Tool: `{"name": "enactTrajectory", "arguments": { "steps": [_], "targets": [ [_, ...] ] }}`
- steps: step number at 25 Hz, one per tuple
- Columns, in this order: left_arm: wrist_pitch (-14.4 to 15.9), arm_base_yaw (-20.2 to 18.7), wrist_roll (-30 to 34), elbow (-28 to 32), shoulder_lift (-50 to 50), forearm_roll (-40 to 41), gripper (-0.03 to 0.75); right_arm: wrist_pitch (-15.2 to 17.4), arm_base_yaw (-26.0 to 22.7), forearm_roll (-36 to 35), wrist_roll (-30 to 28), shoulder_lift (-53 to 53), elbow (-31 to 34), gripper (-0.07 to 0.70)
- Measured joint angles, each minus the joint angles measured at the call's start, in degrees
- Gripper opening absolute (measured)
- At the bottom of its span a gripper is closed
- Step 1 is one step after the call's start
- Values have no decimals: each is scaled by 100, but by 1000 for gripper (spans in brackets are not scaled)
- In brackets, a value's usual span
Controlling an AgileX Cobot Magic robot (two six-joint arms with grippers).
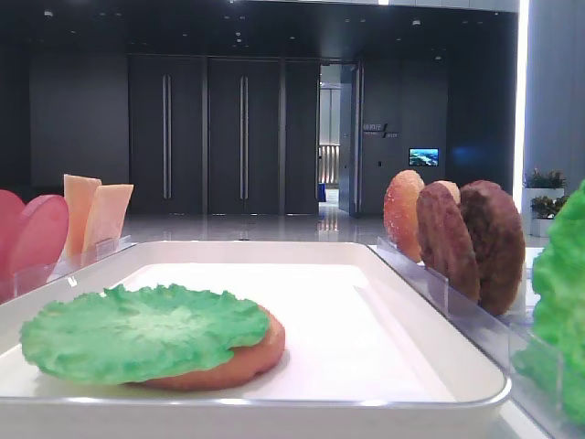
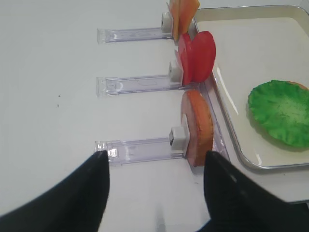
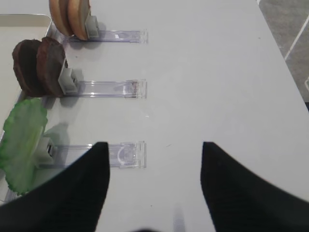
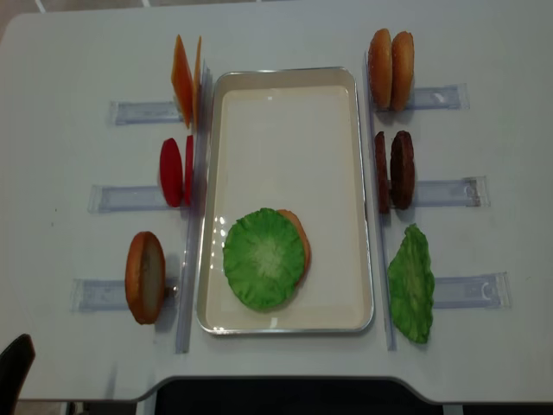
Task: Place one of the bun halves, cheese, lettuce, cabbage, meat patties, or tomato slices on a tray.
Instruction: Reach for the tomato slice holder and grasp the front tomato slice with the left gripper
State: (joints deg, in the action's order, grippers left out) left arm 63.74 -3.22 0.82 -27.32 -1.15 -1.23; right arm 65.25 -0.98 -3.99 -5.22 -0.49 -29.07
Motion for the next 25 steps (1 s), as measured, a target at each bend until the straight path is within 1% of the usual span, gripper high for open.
{"name": "enactTrajectory", "arguments": {
  "steps": [19,22,25],
  "targets": [
    [0,0,0,0,0,0,471,-9,0,0,0,0,0,400],
    [58,0,0,-76,189,0,471,-9,0,0,0,0,0,400],
    [78,0,-13,-297,637,18,471,-9,0,0,0,0,0,400]
  ]
}}
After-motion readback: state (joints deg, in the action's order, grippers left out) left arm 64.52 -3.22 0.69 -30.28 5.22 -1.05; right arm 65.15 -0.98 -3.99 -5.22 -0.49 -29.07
